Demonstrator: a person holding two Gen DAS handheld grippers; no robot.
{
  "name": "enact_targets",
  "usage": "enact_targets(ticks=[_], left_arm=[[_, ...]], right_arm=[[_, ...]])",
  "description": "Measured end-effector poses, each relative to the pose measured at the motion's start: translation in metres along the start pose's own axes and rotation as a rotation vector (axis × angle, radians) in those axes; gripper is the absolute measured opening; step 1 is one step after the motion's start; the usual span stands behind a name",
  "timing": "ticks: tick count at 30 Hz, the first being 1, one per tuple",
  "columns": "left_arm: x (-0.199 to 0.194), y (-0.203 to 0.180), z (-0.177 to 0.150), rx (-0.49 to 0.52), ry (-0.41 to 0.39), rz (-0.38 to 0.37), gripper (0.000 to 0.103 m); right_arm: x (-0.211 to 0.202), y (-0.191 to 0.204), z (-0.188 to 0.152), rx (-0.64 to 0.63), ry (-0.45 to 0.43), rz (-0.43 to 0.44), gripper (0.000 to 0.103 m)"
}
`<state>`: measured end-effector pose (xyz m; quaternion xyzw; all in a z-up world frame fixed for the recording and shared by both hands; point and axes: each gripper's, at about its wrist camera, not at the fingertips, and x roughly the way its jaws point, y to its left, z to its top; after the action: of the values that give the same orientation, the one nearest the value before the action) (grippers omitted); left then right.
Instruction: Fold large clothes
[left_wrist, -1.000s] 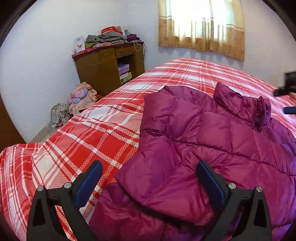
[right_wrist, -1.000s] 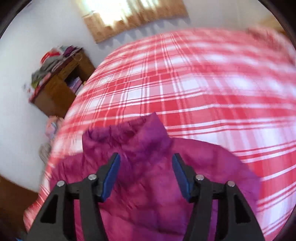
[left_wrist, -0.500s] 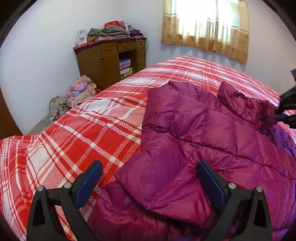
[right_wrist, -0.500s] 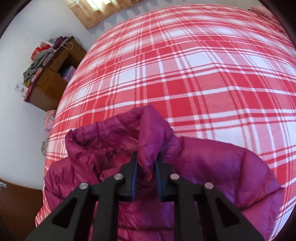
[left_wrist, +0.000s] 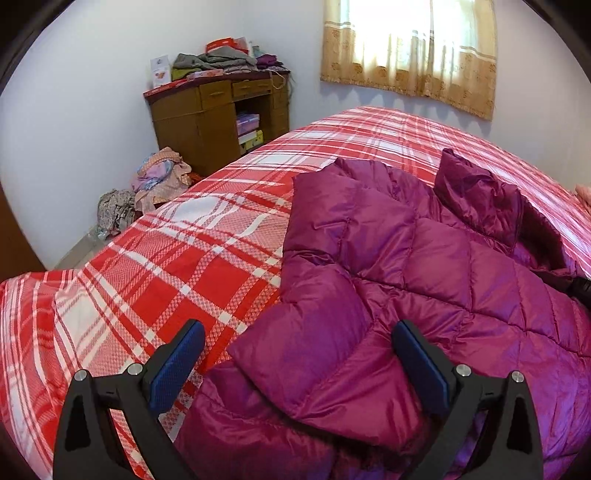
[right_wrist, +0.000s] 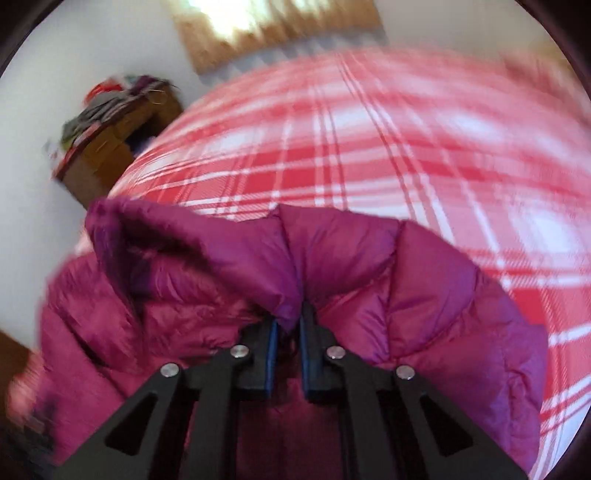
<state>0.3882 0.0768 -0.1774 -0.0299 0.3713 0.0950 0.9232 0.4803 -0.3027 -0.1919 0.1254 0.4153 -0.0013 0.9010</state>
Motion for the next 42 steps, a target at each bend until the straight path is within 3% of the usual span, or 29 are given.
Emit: enact_targets(ticks=[2,6,8,11,16,18,20,21,22,24,30,34,37,42], left_arm=[[-0.011,-0.007,0.015,0.032,-0.009,-0.014,0.102],[-0.037,-0.038,0.063,0.064,-0.078,-0.184,0.102],[-0.033,-0.066,0.086,0.116,-0.075,-0.231,0.102],[-0.009,-0.119,0.108,0.195,-0.041,-0.236,0.102],[0.037,-0.184,0.109,0.285,0.052,-0.207,0.102],[0.054,-0.200,0.111,0.300,0.065,-0.105,0.102],[0.064,-0.198,0.116,0.279,0.055,0.003,0.098],[0.064,-0.191,0.116,0.255,0.049,0.031,0.077],[0.066,-0.182,0.117,0.230,0.058,0.043,0.049],[0.069,-0.158,0.116,0.175,0.124,0.018,0.025],[0.051,-0.102,0.088,0.054,0.132,0.012,0.021],[0.070,-0.075,0.064,-0.071,0.184,0.010,0.022],[0.071,-0.081,0.051,-0.046,0.105,0.031,0.022],[0.070,-0.075,0.050,-0.078,0.087,0.001,0.022]], right_arm=[[-0.004,0.008,-0.005,-0.040,-0.036,-0.043,0.014],[-0.004,-0.001,-0.003,-0.009,-0.043,-0.007,0.014],[-0.006,-0.005,-0.004,0.003,-0.045,0.008,0.014],[-0.004,-0.005,-0.004,0.010,-0.050,0.016,0.014],[-0.004,-0.008,-0.005,0.032,-0.056,0.039,0.014],[-0.005,-0.010,-0.006,0.041,-0.058,0.051,0.013],[-0.005,-0.012,-0.006,0.051,-0.058,0.063,0.013],[-0.005,-0.014,-0.006,0.061,-0.058,0.072,0.013],[-0.004,-0.015,-0.006,0.066,-0.058,0.077,0.013],[-0.004,-0.015,-0.007,0.070,-0.056,0.081,0.013],[-0.004,-0.017,-0.008,0.082,-0.056,0.093,0.013],[-0.004,-0.017,-0.007,0.082,-0.056,0.090,0.013],[-0.004,-0.016,-0.007,0.076,-0.052,0.082,0.014],[-0.027,-0.024,-0.006,0.083,-0.037,0.072,0.024]])
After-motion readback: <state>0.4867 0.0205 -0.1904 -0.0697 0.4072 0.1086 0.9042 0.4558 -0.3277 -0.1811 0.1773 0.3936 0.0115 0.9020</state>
